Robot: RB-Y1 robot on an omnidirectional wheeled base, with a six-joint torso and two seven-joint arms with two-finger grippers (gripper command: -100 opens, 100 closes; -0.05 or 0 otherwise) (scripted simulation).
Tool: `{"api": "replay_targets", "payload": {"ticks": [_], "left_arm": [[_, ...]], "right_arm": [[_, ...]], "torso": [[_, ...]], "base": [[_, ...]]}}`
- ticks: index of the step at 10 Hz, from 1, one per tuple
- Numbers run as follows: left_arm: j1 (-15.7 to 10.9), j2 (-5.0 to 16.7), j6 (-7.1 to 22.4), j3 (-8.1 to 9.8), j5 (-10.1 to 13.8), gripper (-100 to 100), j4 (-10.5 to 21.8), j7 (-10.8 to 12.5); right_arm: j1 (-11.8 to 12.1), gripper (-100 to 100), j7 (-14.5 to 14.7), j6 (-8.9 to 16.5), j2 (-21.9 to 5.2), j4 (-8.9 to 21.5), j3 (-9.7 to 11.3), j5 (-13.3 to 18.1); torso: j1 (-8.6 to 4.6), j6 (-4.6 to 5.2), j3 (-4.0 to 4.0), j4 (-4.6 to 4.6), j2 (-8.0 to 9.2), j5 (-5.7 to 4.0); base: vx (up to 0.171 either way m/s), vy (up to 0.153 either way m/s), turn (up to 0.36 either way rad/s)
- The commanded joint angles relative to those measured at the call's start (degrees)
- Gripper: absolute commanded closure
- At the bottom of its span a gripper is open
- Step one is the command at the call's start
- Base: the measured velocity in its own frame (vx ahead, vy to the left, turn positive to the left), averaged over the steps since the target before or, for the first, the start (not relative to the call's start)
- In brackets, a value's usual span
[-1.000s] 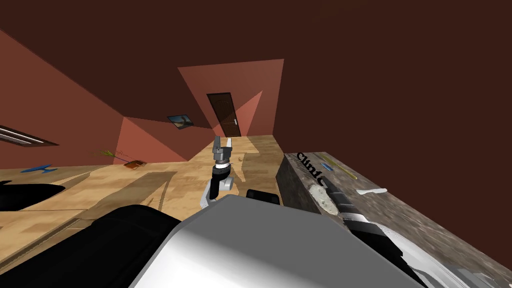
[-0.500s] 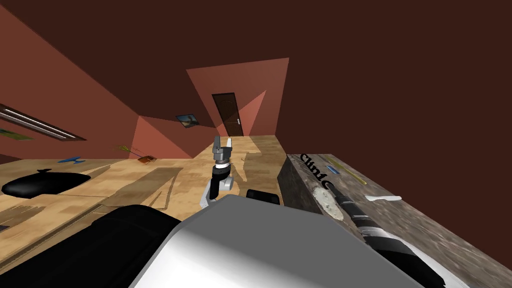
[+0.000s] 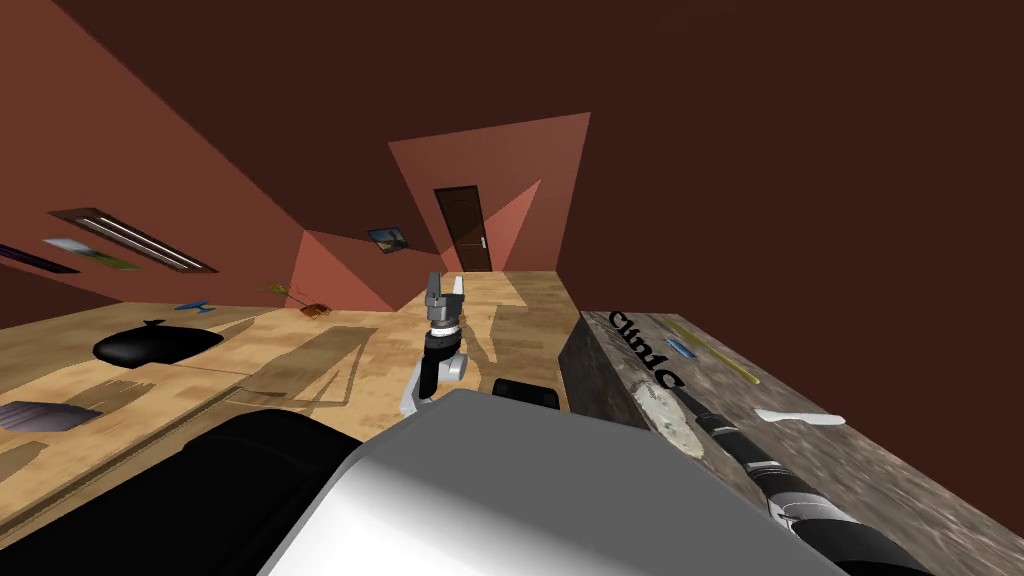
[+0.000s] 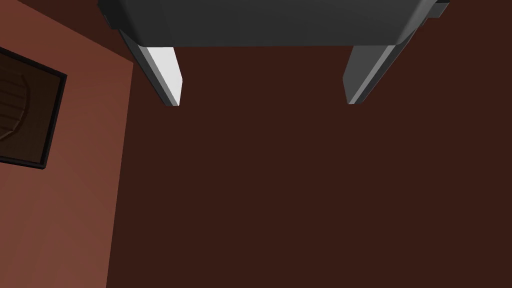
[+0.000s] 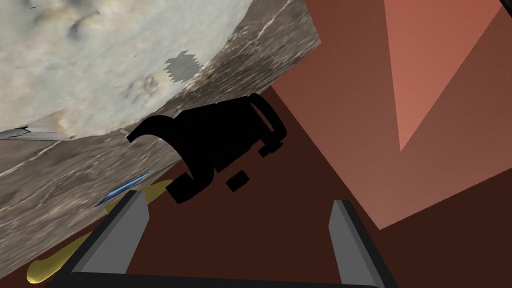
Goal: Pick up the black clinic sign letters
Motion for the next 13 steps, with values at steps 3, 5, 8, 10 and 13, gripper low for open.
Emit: {"api": "replay_targets", "payload": {"ticks": [3, 5, 8, 10, 13], "left_arm": [[0.0, 0.0, 0.0, 0.00, 0.0, 0, 0.0, 0.0], [0.0, 0.0, 0.0, 0.00, 0.0, 0, 0.0, 0.0], [0.0, 0.0, 0.0, 0.00, 0.0, 0, 0.0, 0.0], [0.0, 0.0, 0.0, 0.00, 0.0, 0, 0.0, 0.0], [0.0, 0.0, 0.0, 0.00, 0.0, 0, 0.0, 0.0]], "right_arm": [[3.2, -100, 0.5, -1.1, -5.6, 2.9, -0.3, -0.4], [5.2, -100, 0.7, -1.6, -8.8, 4.8, -0.3, -0.7], [8.8, -100, 1.0, -2.8, -13.8, 8.5, 0.1, -1.3], [10.5, -100, 1.2, -3.4, -16.9, 10.3, 0.4, -1.5], [12.2, -100, 1.3, -4.0, -20.3, 12.1, 0.9, -1.8]], "torso": [[0.02, -0.02, -0.03, -0.01, -0.04, 0.00], [0.03, -0.01, -0.05, -0.02, -0.09, 0.01], [0.03, 0.01, -0.07, -0.02, -0.12, 0.00], [0.05, 0.01, -0.08, -0.03, -0.14, 0.01], [0.05, 0.00, -0.13, -0.05, -0.23, 0.00]], "base": [[0.016, 0.016, 0.097], [0.029, 0.017, 0.086], [0.038, 0.024, 0.102], [0.050, 0.024, 0.089], [0.059, 0.018, 0.067]]}}
